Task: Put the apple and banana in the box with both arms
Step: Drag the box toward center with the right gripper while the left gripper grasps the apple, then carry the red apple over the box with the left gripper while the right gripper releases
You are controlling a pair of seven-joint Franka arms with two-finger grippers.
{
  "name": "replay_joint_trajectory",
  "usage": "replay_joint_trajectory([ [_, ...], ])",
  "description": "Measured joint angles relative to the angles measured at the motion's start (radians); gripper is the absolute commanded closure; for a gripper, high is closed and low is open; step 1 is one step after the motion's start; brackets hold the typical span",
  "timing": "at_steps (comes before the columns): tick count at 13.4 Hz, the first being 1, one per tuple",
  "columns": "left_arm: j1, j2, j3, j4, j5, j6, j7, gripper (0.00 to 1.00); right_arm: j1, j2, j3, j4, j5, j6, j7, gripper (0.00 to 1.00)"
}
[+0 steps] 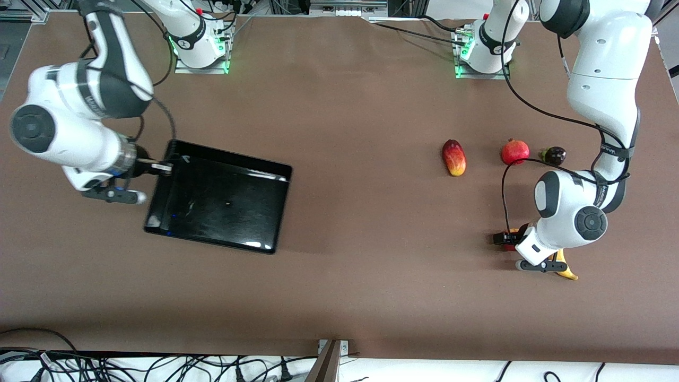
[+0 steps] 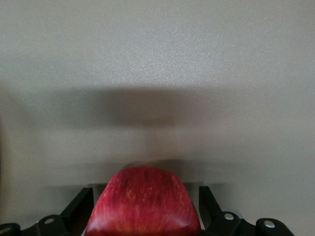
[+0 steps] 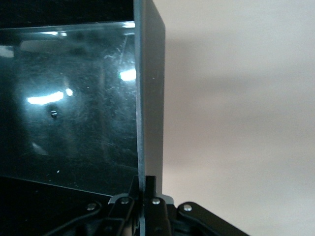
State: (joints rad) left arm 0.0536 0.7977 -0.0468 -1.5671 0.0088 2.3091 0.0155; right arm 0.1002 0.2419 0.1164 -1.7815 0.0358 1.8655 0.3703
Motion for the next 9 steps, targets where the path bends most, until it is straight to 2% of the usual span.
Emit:
replay_joint_trajectory([
  [1,0.001,-0.001,0.000,0.000,0.000,0.001,-0.001,0.97,0.068,0.026,0.001,0.029,0.015,0.001,0.075,1.00],
  [2,0.001,-0.004,0.000,0.000,0.000,0.001,-0.002,1.00,0.134,0.057,0.002,0.064,0.031,0.002,0.147,1.00],
  [6,0.002,-0.039,0.000,0.006,0.000,-0.070,-0.014,1.00,0.308,0.182,0.003,0.193,0.129,0.018,0.259,1.00],
  [9,-0.010,-0.157,-0.010,0.020,0.000,-0.233,-0.035,1.00,0.407,0.293,0.004,0.273,0.157,0.161,0.299,1.00],
])
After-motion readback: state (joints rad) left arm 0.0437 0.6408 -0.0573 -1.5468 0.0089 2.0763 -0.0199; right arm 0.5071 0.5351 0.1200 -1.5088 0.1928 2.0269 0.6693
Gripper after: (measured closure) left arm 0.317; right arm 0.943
